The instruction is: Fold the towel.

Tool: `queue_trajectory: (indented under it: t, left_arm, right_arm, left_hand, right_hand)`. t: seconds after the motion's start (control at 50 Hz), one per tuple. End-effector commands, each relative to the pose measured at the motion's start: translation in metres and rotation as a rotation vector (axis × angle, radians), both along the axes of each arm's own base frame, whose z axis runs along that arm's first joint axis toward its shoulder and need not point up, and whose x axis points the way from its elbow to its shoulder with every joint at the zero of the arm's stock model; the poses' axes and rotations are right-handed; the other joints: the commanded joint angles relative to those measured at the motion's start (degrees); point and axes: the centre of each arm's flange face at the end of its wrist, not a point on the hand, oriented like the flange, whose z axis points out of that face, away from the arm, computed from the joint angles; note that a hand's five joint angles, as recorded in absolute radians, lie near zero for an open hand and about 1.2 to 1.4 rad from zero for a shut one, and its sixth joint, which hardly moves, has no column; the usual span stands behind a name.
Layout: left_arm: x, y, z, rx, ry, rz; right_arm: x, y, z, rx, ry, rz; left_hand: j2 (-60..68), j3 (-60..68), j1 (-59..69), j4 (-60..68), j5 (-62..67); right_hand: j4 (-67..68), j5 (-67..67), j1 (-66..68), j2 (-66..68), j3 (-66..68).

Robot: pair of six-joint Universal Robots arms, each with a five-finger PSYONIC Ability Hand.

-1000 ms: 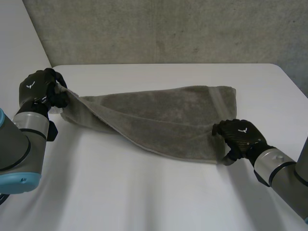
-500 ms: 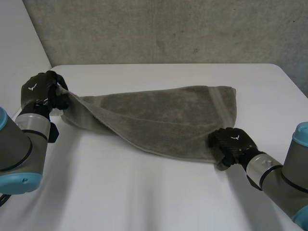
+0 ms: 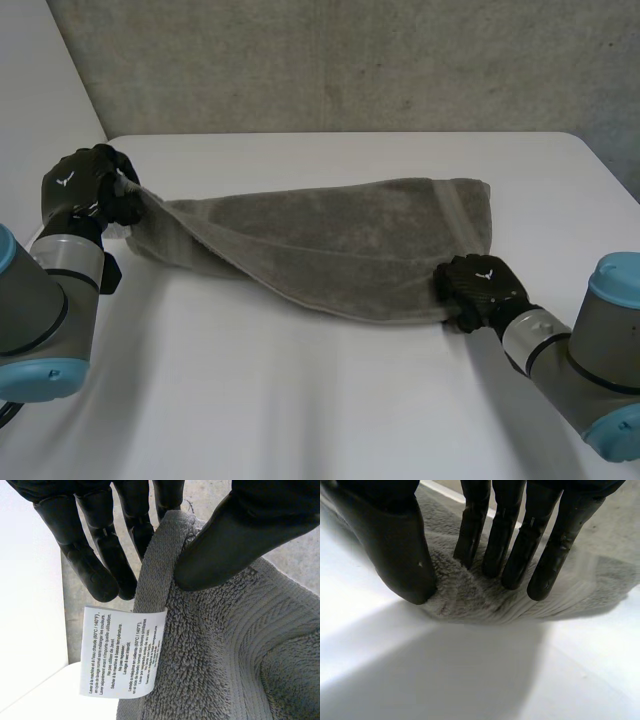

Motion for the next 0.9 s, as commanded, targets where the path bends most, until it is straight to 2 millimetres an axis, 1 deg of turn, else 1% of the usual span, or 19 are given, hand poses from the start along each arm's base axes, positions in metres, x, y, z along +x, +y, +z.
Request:
queue_trajectory:
  t: [0.02, 0.4, 0.44, 0.46, 0.48, 0.52, 0.56, 0.6, 0.62, 0.66, 0.68, 0.7, 0.72, 0.74, 0.76, 0.78, 0.82, 0.86, 0.9]
  left_arm:
    - [0.000, 0.000, 0.000, 0.000, 0.000, 0.000]
    - [0.000, 0.000, -0.002, 0.004, -0.004, 0.002]
    - [0.000, 0.000, -0.002, 0.004, -0.004, 0.002]
    - [0.000, 0.000, -0.002, 0.004, -0.004, 0.002]
    - [0.000, 0.000, -0.002, 0.006, -0.004, 0.002]
    - [0.001, 0.000, -0.001, 0.003, -0.005, 0.004]
    - [0.000, 0.000, 0.000, 0.001, -0.005, 0.002]
    - [0.000, 0.001, 0.001, -0.003, -0.004, 0.001]
    - [-0.001, 0.002, 0.003, -0.006, -0.003, -0.001]
    - [-0.001, 0.003, 0.006, -0.013, 0.002, -0.001]
    - [0.000, 0.005, 0.015, -0.037, 0.011, 0.000]
    - [0.001, 0.009, 0.028, -0.065, 0.018, -0.003]
    - [0.001, 0.009, 0.028, -0.065, 0.019, -0.003]
    - [0.002, 0.013, 0.041, -0.102, 0.027, -0.003]
    - [0.002, 0.013, 0.041, -0.103, 0.027, -0.003]
    - [0.003, 0.020, 0.052, -0.132, 0.034, -0.006]
    - [0.002, 0.027, 0.063, -0.165, 0.042, -0.014]
    - [0.002, 0.041, 0.084, -0.228, 0.062, -0.027]
    - [0.003, 0.047, 0.089, -0.247, 0.073, -0.032]
  right_arm:
    - [-0.008, -0.011, 0.003, -0.073, 0.013, -0.097]
    - [-0.009, -0.015, -0.002, -0.053, 0.015, -0.126]
    - [-0.008, -0.015, -0.008, -0.035, 0.021, -0.126]
    - [-0.008, -0.015, -0.008, -0.035, 0.021, -0.126]
    - [-0.009, -0.017, -0.007, -0.037, 0.019, -0.126]
    - [-0.010, -0.018, -0.003, -0.045, 0.016, -0.129]
    - [-0.013, -0.020, 0.007, -0.067, 0.006, -0.138]
    - [-0.025, -0.028, 0.053, -0.163, -0.055, -0.183]
    - [-0.025, -0.028, 0.053, -0.164, -0.055, -0.183]
    - [-0.038, -0.031, 0.100, -0.249, -0.150, -0.212]
    - [-0.038, -0.031, 0.100, -0.249, -0.150, -0.212]
    - [-0.040, -0.030, 0.122, -0.277, -0.194, -0.202]
    - [-0.040, -0.030, 0.122, -0.277, -0.195, -0.202]
    - [-0.041, -0.025, 0.146, -0.299, -0.231, -0.174]
    - [-0.042, -0.018, 0.166, -0.303, -0.251, -0.141]
    - [-0.042, -0.018, 0.166, -0.303, -0.251, -0.141]
    - [-0.043, -0.006, 0.199, -0.302, -0.260, -0.073]
    - [-0.047, -0.003, 0.209, -0.291, -0.259, -0.056]
    - [-0.050, -0.002, 0.210, -0.256, -0.255, -0.044]
  left_hand:
    - [-5.45, -8.74, -2.92, -6.37, -14.71]
    - [-5.45, -8.74, -2.92, -6.37, -14.71]
    - [-5.45, -8.74, -2.92, -6.37, -14.71]
    - [-5.45, -8.74, -2.92, -6.37, -14.71]
    - [-5.45, -8.74, -2.92, -6.37, -14.71]
    - [-5.45, -8.74, -2.92, -6.37, -14.71]
    - [-5.45, -8.74, -2.92, -6.37, -14.71]
    - [-5.45, -8.74, -2.92, -6.37, -14.71]
    - [-5.45, -8.74, -2.92, -6.37, -14.71]
    - [-5.45, -8.74, -2.92, -6.37, -14.71]
    - [-5.45, -8.74, -2.92, -6.37, -14.71]
    - [-5.45, -8.74, -2.92, -6.37, -14.71]
    - [-5.45, -8.74, -2.92, -6.37, -14.71]
    - [-5.45, -8.74, -2.92, -6.37, -14.71]
    - [-5.45, -8.74, -2.92, -6.37, -14.71]
    - [-5.45, -8.74, -2.92, -6.37, -14.71]
    - [-5.45, -8.74, -2.92, -6.37, -14.71]
    - [-5.45, -8.74, -2.92, -6.37, -14.71]
    - [-5.45, -8.74, -2.92, -6.37, -14.71]
  right_hand:
    - [1.43, 2.11, 1.21, 1.24, 1.31]
    - [-0.93, -0.25, -1.14, -1.12, -1.05]
    - [13.76, 14.44, 13.54, 13.57, 13.64]
    - [13.87, 14.56, 13.66, 13.68, 13.75]
    - [27.13, 27.82, 26.92, 26.95, 27.02]
    - [27.27, 27.95, 27.06, 27.08, 27.15]
    - [27.27, 27.95, 27.06, 27.08, 27.15]
    - [27.27, 27.95, 27.06, 27.08, 27.15]
    - [27.27, 27.95, 27.06, 27.08, 27.15]
    - [27.27, 27.95, 27.06, 27.08, 27.15]
    - [27.27, 27.95, 27.06, 27.08, 27.15]
    - [27.27, 27.95, 27.06, 27.08, 27.15]
    - [27.27, 27.95, 27.06, 27.08, 27.15]
    - [27.27, 27.95, 27.06, 27.08, 27.15]
    - [27.27, 27.95, 27.06, 27.08, 27.15]
    - [27.27, 27.95, 27.06, 27.08, 27.15]
    - [27.27, 27.95, 27.06, 27.08, 27.15]
    - [27.27, 27.95, 27.06, 27.08, 27.15]
    - [27.27, 27.95, 27.06, 27.08, 27.15]
